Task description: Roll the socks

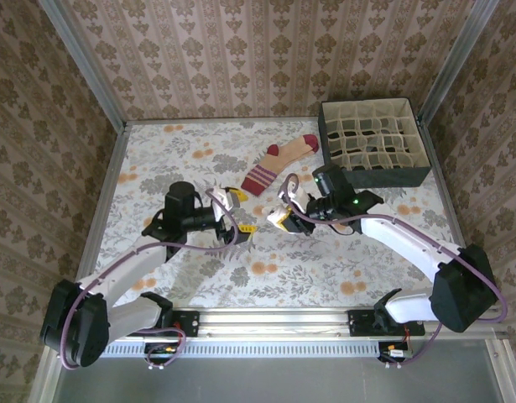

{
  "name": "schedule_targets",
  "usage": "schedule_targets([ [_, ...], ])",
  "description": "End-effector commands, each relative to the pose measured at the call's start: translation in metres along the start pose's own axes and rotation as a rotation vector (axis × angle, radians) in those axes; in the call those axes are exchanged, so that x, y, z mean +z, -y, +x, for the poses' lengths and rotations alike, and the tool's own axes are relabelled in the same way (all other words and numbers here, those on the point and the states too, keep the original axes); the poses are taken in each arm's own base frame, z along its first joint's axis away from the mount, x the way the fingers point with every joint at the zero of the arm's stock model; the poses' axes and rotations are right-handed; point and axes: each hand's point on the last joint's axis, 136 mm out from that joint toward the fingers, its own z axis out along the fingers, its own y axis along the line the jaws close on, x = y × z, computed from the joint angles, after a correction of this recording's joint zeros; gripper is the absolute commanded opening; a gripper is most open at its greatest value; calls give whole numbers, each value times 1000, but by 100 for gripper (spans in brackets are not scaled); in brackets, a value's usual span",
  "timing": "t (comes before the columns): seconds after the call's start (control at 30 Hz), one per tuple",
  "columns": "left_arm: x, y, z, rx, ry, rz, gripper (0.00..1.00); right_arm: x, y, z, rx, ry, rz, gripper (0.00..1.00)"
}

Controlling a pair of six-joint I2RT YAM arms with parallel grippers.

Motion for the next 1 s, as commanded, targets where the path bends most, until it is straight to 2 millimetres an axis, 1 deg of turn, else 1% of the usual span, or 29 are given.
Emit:
schedule_targets([
  [0.0,4,25,-19,30,77,169,85,-15,-29,-24,11,79,-141,0],
  [0.13,14,32,-23,45,68,206,85,-20,-36,-33,12,107,-185,0],
  [0.27,22,37,-27,54,64,235,84,-21,-44,-37,22,118,-237,0],
  [0.33,24,38,-28,63,61,244,82,-22,-48,-39,30,117,-266,0],
  [0.4,25,40,-30,73,56,257,76,-23,-53,-39,40,117,-302,0],
  [0.5,25,45,-31,83,39,285,67,-24,-59,-41,49,121,-350,0],
  [0.57,24,47,-32,95,33,298,59,-25,-62,-42,58,120,-376,0],
  [0.63,23,48,-34,109,29,300,48,-26,-66,-44,67,119,-409,0],
  [0.7,23,49,-36,121,32,299,41,-26,-69,-44,80,114,-438,0],
  [0.77,22,51,-39,128,39,306,33,-26,-71,-45,90,109,-465,0],
  [0.87,22,54,-42,130,41,319,16,-28,-73,-47,95,110,-482,0],
  [0.9,22,55,-43,129,40,323,7,-22,-70,-44,114,96,-488,0],
  [0.93,22,55,-43,130,39,321,0,-21,-70,-43,119,91,-488,2],
  [0.97,22,54,-43,128,37,317,0,-21,-69,-44,119,91,-484,6],
])
